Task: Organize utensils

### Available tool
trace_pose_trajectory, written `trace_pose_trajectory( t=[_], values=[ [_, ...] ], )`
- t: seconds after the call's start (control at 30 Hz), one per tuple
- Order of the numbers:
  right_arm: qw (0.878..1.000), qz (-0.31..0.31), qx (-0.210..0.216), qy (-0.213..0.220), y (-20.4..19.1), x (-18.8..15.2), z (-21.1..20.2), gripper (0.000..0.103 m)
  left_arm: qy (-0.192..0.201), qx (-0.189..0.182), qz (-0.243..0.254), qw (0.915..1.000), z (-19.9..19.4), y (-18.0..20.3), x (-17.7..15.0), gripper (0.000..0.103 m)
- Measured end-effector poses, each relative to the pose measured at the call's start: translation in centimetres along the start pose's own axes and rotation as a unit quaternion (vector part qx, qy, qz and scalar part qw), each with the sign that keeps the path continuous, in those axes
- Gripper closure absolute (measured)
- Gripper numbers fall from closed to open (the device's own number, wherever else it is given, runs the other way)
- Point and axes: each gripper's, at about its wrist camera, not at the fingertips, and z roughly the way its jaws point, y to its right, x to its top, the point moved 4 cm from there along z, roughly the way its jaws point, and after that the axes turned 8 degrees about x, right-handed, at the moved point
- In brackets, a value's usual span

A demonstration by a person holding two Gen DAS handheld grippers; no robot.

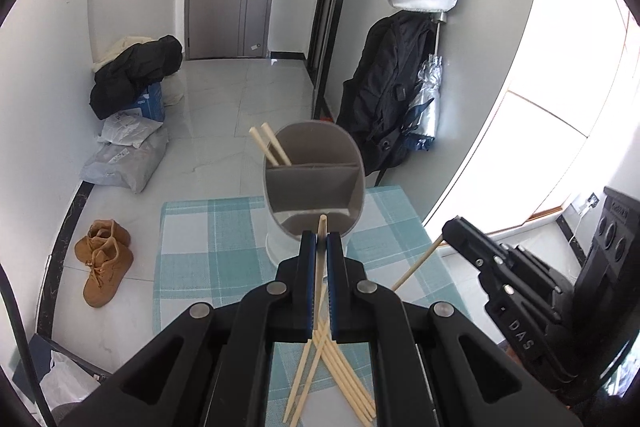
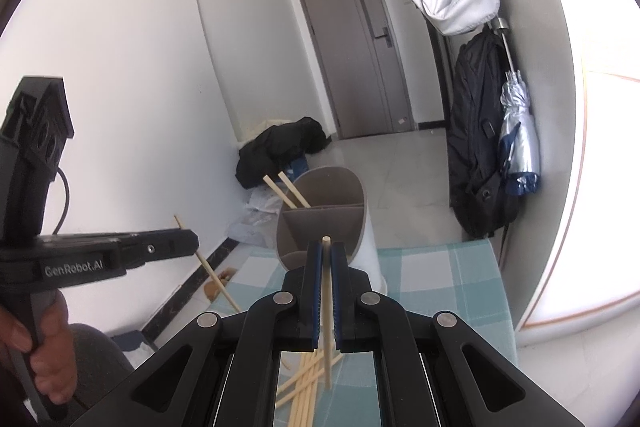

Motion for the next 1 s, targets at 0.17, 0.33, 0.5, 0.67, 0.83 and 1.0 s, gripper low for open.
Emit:
trace_pose_trajectory(
  t=[0.17, 0.33, 0.5, 0.67, 0.83, 1.0],
  values=[
    [1.000, 0.016, -0.005, 0.009, 0.6, 1.1, -0.6, 0.099, -0.001, -0.029, -0.021, 0.9994, -0.6, 0.3, 2.3, 0.102],
    [0.999, 0.032, -0.008, 0.021, 1.5, 3.2, -1.4, 0.099, 0.014, -0.047, -0.037, 0.9981, -1.2, 0.3, 5.6, 0.102],
    [0.999, 0.017, -0.014, 0.039, 1.7, 7.2, -1.9, 0.099, 0.021, -0.072, -0.050, 0.9959, -1.4, 0.5, 9.3, 0.102],
    [0.998, -0.009, -0.015, 0.059, 1.1, 12.7, -1.4, 0.099, 0.046, -0.079, -0.056, 0.9943, -1.6, -0.1, 12.6, 0.102],
    [0.996, -0.049, -0.009, 0.074, -0.1, 17.0, 0.7, 0.099, 0.047, -0.081, -0.057, 0.9940, -0.2, -1.2, 14.1, 0.102],
    [0.994, -0.081, -0.004, 0.068, -0.8, 18.5, 4.0, 0.099, 0.036, -0.075, -0.054, 0.9951, 2.0, -2.0, 14.7, 0.102]
  ],
)
